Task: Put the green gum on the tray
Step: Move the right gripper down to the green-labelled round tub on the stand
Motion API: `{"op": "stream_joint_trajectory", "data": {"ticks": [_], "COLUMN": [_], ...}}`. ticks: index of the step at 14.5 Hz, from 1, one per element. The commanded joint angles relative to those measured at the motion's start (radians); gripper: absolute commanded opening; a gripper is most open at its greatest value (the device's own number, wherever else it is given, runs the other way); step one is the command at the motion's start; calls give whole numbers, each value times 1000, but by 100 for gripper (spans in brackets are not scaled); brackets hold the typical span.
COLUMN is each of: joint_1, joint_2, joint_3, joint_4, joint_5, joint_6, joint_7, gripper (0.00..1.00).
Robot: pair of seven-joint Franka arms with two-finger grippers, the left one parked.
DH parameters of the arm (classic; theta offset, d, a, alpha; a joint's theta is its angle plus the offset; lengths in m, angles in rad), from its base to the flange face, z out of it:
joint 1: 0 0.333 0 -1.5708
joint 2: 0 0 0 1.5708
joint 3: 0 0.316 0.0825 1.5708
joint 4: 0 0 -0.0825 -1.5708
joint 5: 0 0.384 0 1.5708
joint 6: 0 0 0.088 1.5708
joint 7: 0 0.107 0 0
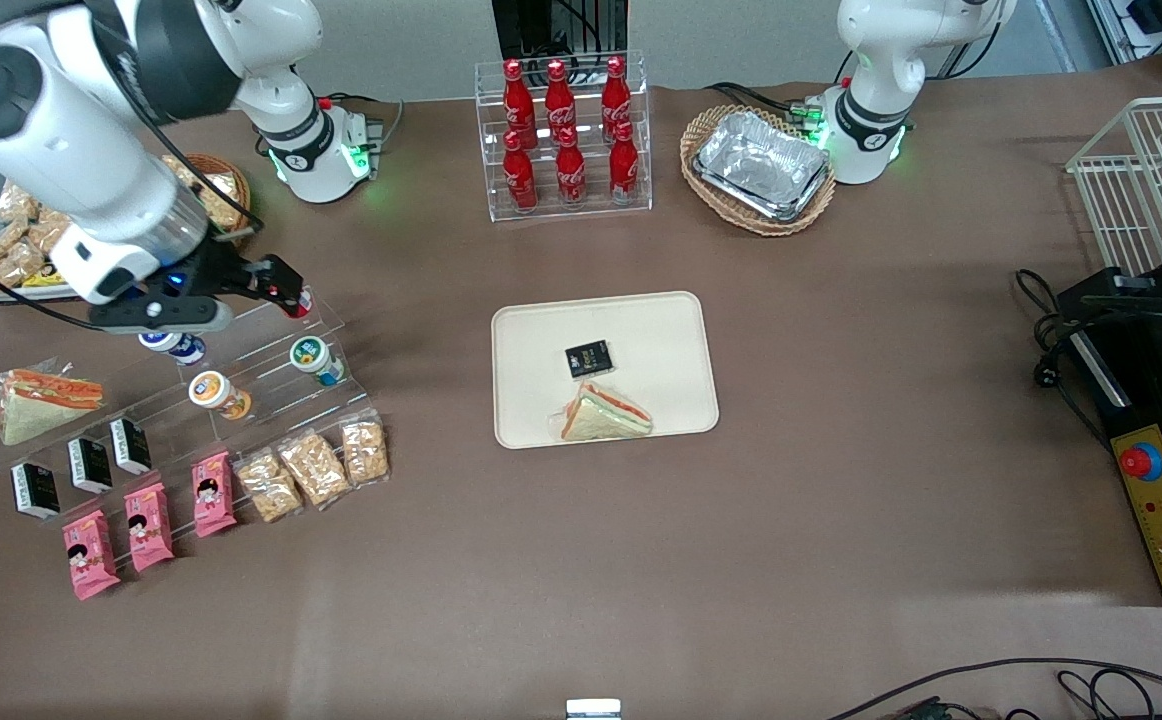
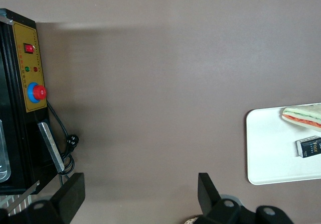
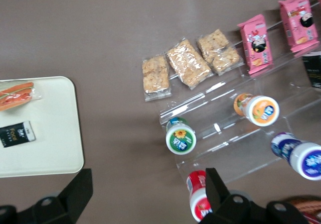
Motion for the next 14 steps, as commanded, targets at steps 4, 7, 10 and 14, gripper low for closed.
{"op": "stream_joint_trajectory", "data": {"ticks": [4,7,10,14], "joint_1": [12,-1,-14,-45], "joint_2": [7,54,47,64], "joint_3": [-10,-17,-20,-20], "joint_4": [-249,-258,-350,-359], "joint_5": [-18,-39,-41,-41], "joint_6": [299,328,444,462], "joint_7": [-16,-60,-82,-134], "gripper": [100,100,100,100]}}
